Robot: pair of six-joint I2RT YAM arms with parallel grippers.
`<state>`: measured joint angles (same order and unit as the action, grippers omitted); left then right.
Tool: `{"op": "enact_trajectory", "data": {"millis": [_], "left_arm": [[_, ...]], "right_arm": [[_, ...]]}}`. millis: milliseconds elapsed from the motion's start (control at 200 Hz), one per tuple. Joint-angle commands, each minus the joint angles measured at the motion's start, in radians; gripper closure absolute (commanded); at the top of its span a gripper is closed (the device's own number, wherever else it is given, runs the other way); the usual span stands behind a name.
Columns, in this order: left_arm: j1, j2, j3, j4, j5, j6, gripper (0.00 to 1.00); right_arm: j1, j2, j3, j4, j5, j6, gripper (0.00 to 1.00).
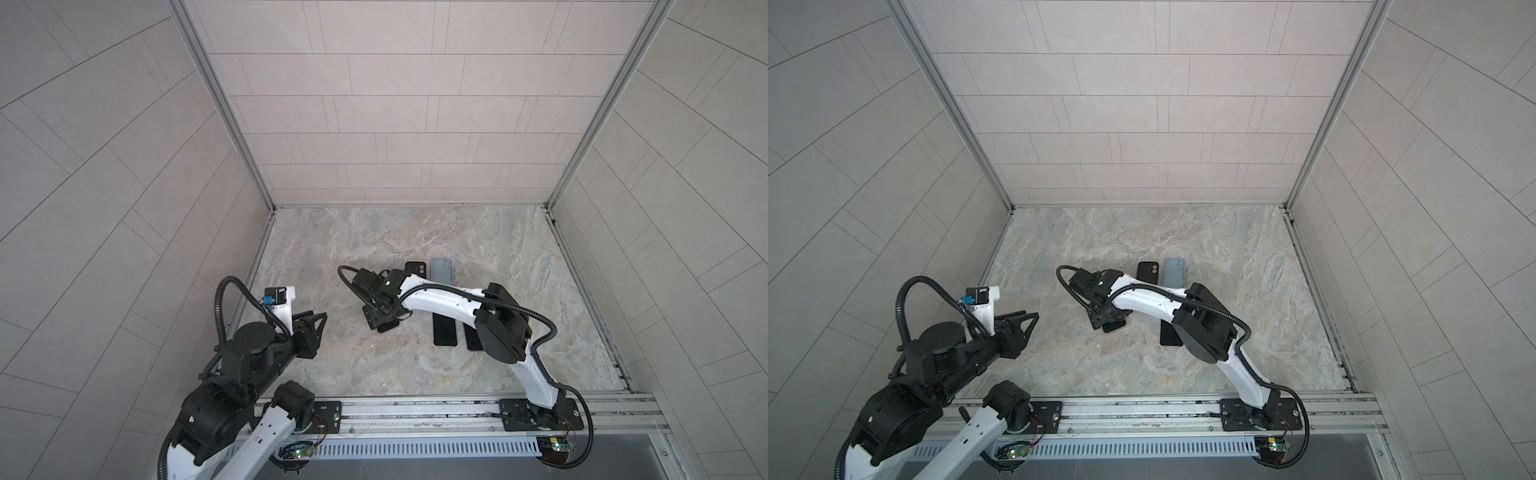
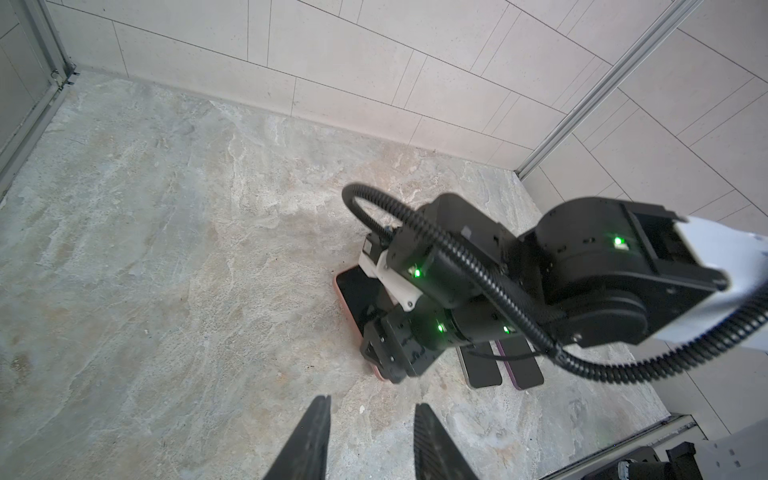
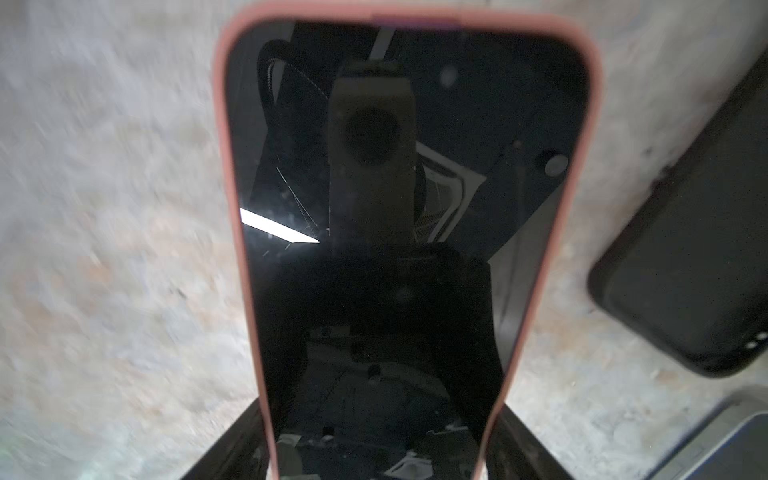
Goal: Put the phone into the phone case
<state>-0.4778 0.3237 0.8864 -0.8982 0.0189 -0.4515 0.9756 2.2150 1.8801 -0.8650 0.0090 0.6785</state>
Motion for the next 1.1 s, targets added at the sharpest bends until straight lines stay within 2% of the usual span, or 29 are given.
{"op": "enact_trajectory", "data": {"millis": [0,140,285,736,966,1096], "left_arm": [[0.007,-0.012,-0.007,0.023,0.001,0.008,0.62],[0.007,-0.011,-0.007,0.023,0.006,0.009,0.62],[0.007,-0.005,-0.008,0.025,0.014,0.011,0.62],[0.008,0.000,-0.007,0.027,0.024,0.017,0.62],[0.008,-0.001,-0.008,0.026,0.022,0.016,0.62],[0.008,0.003,-0.007,0.026,0.022,0.017,0.61]], "right_arm": [[-0.044,0.085,0.162,-0.052,0.070,0.119,0.33],[-0.098,0.211,0.390,-0.146,0.094,0.220,0.33],[-0.126,0.286,0.524,-0.166,0.114,0.272,0.33],[-0.160,0.403,0.618,-0.070,-0.013,0.269,0.28],[-0.161,0.413,0.618,-0.060,-0.041,0.267,0.17],[-0.167,0.407,0.619,-0.058,-0.052,0.257,0.14]]}}
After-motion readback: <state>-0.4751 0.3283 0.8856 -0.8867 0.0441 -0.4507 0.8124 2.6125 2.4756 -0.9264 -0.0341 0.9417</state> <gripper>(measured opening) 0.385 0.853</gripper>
